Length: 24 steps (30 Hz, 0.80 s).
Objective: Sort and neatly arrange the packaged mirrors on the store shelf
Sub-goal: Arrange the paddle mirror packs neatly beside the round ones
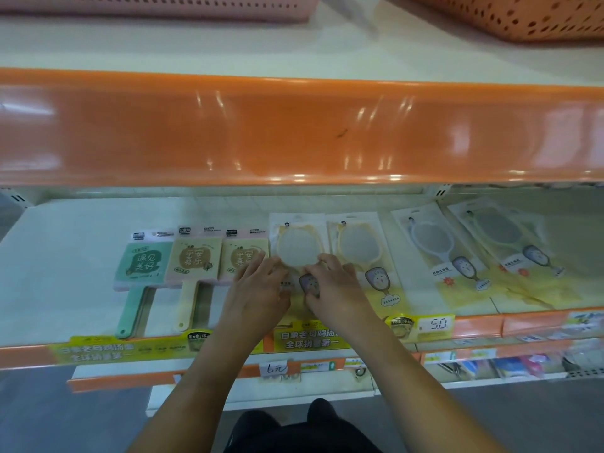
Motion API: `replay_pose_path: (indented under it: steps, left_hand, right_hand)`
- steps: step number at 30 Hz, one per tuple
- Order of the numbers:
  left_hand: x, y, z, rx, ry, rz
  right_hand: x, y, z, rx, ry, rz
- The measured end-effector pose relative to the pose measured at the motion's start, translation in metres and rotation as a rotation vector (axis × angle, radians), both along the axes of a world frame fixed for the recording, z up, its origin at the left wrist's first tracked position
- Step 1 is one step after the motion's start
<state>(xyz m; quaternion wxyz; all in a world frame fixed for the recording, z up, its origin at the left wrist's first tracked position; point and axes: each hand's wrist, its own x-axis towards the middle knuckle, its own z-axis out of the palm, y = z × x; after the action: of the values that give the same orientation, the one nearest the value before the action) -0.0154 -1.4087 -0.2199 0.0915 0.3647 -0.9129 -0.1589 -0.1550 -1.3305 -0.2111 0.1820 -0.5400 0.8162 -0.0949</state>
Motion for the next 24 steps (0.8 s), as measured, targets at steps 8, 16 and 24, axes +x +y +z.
replay_pose_path:
  steps: [8, 16, 24]
  left_hand:
    - [0.003, -0.005, -0.004, -0.044, -0.005, -0.029]
    - [0.005, -0.010, 0.002, 0.008, -0.020, -0.054]
    - [-0.006, -0.005, 0.000, -0.014, 0.053, -0.114]
  right_hand:
    - [0.005, -0.001, 0.000, -0.036, -0.030, -0.053]
    - [0.008, 0.007, -0.008, -0.157, 0.016, -0.164]
    - [0.011, 0.030, -0.004, -0.310, 0.021, -0.262]
